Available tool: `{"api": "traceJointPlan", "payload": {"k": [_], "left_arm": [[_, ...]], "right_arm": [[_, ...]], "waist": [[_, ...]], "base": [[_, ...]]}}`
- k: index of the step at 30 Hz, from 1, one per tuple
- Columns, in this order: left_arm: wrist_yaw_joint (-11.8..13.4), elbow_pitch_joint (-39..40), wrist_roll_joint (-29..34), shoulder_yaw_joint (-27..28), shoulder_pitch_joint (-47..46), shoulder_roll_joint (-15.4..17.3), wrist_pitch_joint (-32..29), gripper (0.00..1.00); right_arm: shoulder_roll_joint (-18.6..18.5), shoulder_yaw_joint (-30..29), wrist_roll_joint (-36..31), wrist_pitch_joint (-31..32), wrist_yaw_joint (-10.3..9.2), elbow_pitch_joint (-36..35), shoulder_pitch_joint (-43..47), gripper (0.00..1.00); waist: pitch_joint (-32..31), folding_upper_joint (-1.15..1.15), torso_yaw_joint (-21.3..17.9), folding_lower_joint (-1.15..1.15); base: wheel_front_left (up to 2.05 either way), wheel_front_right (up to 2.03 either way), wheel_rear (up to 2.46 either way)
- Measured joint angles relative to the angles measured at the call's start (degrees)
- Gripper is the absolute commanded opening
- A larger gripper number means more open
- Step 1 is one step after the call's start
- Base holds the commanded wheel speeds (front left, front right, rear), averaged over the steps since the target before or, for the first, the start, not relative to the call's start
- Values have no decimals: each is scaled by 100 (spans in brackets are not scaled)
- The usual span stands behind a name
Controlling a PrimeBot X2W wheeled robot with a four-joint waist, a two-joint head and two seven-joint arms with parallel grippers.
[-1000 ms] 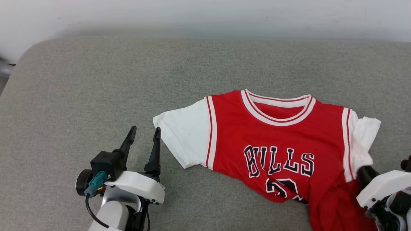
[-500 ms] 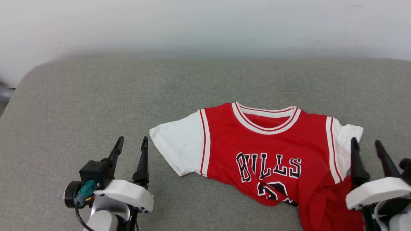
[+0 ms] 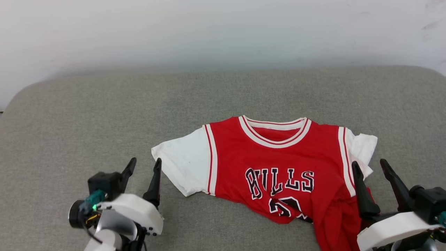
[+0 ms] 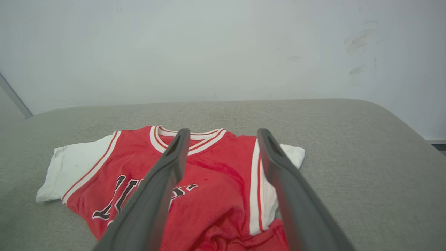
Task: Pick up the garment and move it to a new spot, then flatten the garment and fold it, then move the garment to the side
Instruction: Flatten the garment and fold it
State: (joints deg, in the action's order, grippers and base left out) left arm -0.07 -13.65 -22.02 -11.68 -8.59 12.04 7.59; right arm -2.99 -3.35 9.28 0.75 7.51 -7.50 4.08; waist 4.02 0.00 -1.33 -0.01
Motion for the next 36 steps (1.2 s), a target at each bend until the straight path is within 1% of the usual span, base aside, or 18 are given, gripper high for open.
{"api": "traceJointPlan", "payload": {"k": [5, 12, 13, 14, 16, 17, 18, 19, 20, 21, 22, 23, 25, 26, 27, 28, 31, 36], "left_arm": [[-240, -266, -320, -23, -565, 179, -983, 100], [-350, -743, -764, 23, -1374, 580, -2691, 100], [-350, -743, -764, 23, -1374, 580, -2691, 100], [-367, -838, -869, 31, -1561, 681, -3121, 100], [-385, -925, -964, 53, -1716, 784, -3454, 100], [-385, -925, -964, 53, -1716, 784, -3454, 100], [-407, -1013, -1013, 36, -1859, 881, -3737, 100], [-407, -1013, -1013, 36, -1859, 881, -3737, 100], [-441, -1068, -1059, -16, -1960, 945, -3995, 100], [-441, -1068, -1059, -16, -1960, 945, -3995, 100], [-499, -1117, -1121, -98, -2107, 1018, -4333, 100], [-499, -1117, -1121, -98, -2107, 1018, -4333, 100], [-524, -1154, -1178, -160, -2213, 1078, -4664, 100], [-547, -1161, -1260, -199, -2282, 1111, -4889, 50], [-547, -1161, -1260, -199, -2282, 1111, -4889, 40], [-549, -1149, -1269, -227, -2305, 1117, -4948, 0], [-558, -1078, -1273, -282, -2313, 1101, -4878, 0], [-491, -1027, -1087, -304, -2123, 983, -4184, 0]], "right_arm": [[4, -3, 193, 85, 0, -193, -2, 100], [4, 11, 302, 78, 0, -207, -149, 100], [4, 11, 302, 78, 0, -207, -149, 100], [4, 10, 343, 68, 0, -164, -211, 100], [4, 15, 396, 25, 0, -126, -255, 100], [4, 15, 396, 25, 0, -126, -255, 100], [4, 21, 447, -32, 0, -68, -299, 100], [4, 21, 447, -32, 0, -68, -299, 100], [4, 14, 486, -63, 0, 7, -348, 100], [4, 14, 486, -63, 0, 7, -348, 100], [3, -1, 515, -99, 0, 52, -402, 100], [3, -1, 515, -99, 0, 52, -402, 100], [4, -13, 539, -146, 0, 109, -433, 100], [4, -40, 559, -161, 0, 192, -469, 100], [4, -40, 559, -161, 0, 192, -469, 100], [4, -60, 577, -172, 0, 209, -493, 100], [5, -143, 642, -181, 0, 291, -567, 100], [7, -450, 805, -24, 0, 667, -716, 100]], "waist": [[248, 0, -91, 0], [705, 0, -280, 1], [705, 0, -280, 1], [848, 0, -342, 1], [988, 0, -407, 1], [988, 0, -407, 1], [1121, 0, -468, 1], [1121, 0, -468, 1], [1247, 0, -526, 1], [1247, 0, -526, 1], [1356, 0, -574, 1], [1356, 0, -574, 1], [1438, 0, -613, 1], [1482, 0, -647, 0], [1482, 0, -647, 0], [1498, 0, -655, 0], [1509, 0, -637, 0], [1399, 0, -577, 1]], "base": [[0, 0, 0], [0, 0, 0], [0, 0, 0], [0, 0, 0], [0, 0, 0], [0, 0, 0], [0, 0, 0], [0, 0, 0], [0, 0, 0], [0, 0, 0], [0, 0, 0], [0, 0, 0], [0, 0, 0], [0, 0, 0], [0, 0, 0], [0, 0, 0], [0, 0, 0], [0, 0, 0]]}}
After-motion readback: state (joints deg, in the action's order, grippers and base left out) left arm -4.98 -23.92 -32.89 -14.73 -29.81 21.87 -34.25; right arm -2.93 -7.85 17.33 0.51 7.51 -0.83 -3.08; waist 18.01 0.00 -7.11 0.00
